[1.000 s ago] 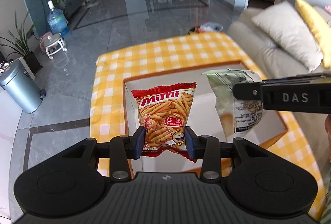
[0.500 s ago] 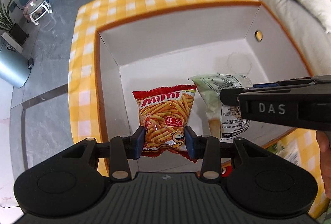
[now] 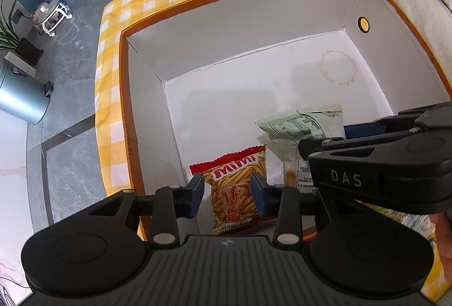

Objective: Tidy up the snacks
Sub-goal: 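Carry both bags over the orange box and open both tools to drop them, then move both tools back toward the remaining snacks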

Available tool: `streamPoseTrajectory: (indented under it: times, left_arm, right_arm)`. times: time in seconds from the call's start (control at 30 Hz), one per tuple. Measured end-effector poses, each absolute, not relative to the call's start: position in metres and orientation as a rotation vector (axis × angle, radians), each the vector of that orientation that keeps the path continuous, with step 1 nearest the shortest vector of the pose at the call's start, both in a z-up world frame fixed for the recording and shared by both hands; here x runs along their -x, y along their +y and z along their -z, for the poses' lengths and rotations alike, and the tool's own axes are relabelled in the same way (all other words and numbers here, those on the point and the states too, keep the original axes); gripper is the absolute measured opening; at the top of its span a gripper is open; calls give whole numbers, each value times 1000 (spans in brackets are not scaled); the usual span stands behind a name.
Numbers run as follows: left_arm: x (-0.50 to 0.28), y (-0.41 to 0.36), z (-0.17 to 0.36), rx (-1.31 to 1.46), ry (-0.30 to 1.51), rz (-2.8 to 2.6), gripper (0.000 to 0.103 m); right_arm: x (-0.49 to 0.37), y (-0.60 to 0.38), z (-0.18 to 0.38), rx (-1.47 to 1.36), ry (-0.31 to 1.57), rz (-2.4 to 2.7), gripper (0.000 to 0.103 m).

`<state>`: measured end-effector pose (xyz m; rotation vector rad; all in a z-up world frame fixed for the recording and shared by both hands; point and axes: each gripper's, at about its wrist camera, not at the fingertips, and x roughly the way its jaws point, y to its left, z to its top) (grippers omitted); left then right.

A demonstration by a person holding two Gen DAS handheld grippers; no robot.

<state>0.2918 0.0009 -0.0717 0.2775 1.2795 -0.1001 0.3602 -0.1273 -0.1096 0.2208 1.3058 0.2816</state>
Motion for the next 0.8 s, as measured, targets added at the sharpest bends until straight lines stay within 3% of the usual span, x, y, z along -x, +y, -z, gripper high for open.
streamPoseTrajectory:
  times: [0.07,0.23,0.8]
  left_arm:
    - [-291,3,70,-271,1272,103,53]
    - [-277,4,55,-245,1199,94,70]
    - [-182,4,-28,-157,796,72,75]
  right_arm:
    - [-358,-126,105,-200,1293,-277,42]
    - [-351,-133,88,-172,1238,-244,61]
    - [-246,-174,-12,-112,890,-261,74]
